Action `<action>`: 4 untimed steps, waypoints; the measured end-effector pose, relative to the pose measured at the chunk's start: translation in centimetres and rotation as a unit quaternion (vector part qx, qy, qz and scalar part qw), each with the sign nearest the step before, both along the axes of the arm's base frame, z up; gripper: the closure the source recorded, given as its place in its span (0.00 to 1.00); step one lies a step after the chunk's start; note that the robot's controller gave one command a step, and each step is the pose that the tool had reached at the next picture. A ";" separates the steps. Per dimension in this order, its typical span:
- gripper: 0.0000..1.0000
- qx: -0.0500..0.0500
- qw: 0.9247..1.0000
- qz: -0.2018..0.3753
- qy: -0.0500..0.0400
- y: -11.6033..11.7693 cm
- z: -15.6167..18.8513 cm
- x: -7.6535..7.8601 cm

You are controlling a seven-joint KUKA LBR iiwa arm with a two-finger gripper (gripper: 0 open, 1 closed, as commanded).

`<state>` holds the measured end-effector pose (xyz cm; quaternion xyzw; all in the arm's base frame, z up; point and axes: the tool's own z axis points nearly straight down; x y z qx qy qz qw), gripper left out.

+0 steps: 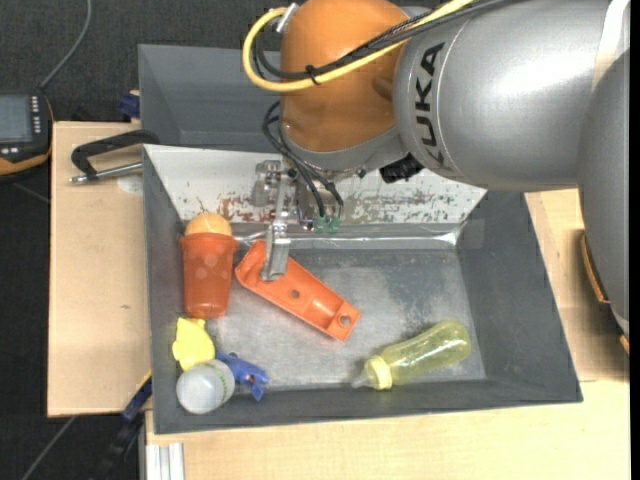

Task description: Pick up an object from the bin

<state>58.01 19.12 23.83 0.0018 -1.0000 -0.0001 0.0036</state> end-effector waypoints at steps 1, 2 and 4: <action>0.00 0.001 1.000 -0.001 -0.004 -0.1 0.5 0.2; 0.00 0.002 0.999 0.041 -0.005 -1.6 -2.9 -0.5; 0.00 -0.001 0.994 0.106 -0.004 -8.2 -9.6 -3.8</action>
Offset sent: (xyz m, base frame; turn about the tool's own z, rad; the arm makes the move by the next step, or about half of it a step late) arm -0.0215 -0.0555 -0.1147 -0.2676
